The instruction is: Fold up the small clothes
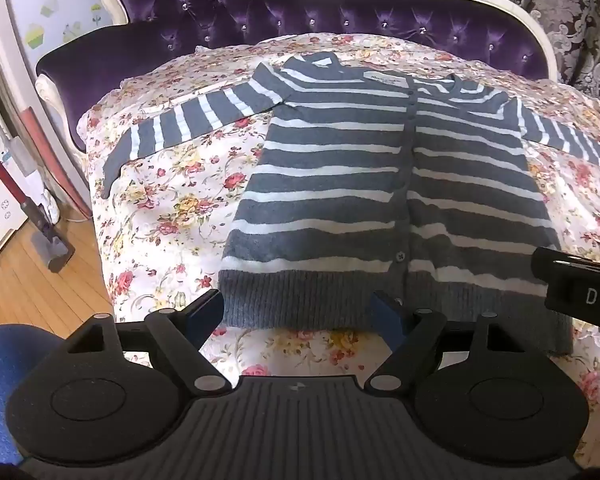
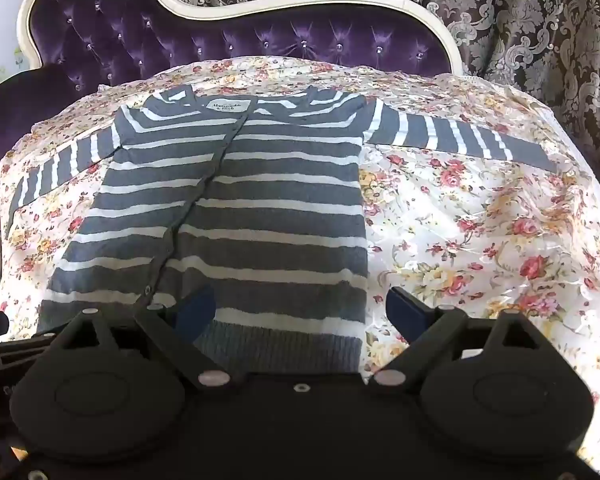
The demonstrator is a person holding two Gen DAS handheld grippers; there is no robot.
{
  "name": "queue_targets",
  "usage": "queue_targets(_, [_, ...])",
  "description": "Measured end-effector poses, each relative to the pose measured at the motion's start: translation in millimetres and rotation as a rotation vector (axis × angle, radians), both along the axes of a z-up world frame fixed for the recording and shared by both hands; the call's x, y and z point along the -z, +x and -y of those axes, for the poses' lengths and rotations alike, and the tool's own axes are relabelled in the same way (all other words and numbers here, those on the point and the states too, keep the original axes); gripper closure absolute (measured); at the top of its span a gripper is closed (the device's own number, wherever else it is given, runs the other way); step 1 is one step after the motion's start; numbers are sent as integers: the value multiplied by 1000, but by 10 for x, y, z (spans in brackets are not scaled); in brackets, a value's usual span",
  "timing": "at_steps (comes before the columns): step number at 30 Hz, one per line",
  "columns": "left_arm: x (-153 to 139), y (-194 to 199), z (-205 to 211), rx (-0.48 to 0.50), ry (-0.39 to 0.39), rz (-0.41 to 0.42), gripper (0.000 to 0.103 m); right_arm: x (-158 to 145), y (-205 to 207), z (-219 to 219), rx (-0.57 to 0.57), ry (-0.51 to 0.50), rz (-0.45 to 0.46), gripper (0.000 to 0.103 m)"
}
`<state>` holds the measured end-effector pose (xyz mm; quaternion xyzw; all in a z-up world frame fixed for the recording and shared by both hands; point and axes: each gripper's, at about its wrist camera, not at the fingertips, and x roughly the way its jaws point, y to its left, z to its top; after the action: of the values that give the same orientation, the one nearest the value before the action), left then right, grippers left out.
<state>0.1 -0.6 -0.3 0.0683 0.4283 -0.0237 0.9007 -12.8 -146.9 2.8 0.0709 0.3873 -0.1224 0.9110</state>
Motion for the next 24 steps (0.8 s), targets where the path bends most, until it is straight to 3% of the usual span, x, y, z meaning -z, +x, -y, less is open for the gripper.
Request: queue_targets(24, [-24, -22, -8, 2, -33, 9, 24, 39, 2, -19, -2, 0, -16, 11])
